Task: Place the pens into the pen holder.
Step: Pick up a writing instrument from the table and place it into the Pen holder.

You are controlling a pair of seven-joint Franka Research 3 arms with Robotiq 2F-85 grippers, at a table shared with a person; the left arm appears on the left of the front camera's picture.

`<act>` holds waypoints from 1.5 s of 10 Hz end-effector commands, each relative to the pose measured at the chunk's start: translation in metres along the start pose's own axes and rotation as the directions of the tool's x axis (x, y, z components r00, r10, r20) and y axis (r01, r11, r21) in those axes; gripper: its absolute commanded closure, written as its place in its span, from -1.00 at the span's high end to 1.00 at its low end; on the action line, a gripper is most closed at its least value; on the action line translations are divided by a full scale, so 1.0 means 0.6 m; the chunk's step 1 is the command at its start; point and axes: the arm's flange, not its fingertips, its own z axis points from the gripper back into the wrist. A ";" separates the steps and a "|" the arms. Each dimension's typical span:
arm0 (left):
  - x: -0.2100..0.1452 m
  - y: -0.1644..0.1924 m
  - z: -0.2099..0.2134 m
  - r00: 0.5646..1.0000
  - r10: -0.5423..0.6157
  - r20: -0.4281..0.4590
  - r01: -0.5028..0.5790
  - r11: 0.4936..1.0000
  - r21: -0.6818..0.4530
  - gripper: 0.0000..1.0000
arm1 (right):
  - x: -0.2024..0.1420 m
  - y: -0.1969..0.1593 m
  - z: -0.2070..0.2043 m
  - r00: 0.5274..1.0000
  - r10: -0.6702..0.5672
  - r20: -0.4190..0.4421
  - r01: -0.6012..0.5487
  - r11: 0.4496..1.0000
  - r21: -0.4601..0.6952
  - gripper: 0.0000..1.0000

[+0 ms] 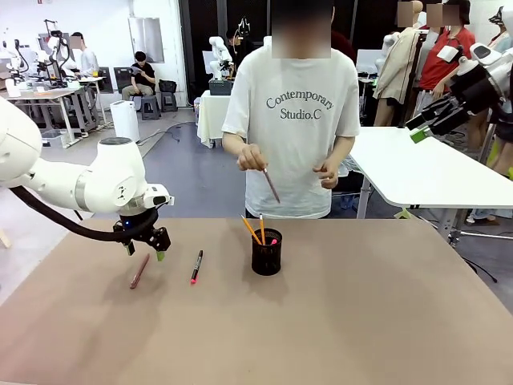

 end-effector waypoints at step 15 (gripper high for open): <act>0.013 0.029 -0.025 0.996 0.071 -0.061 -0.071 0.997 -0.007 -1.00 | 0.001 0.002 0.002 1.000 0.008 0.001 -0.008 1.000 0.001 1.00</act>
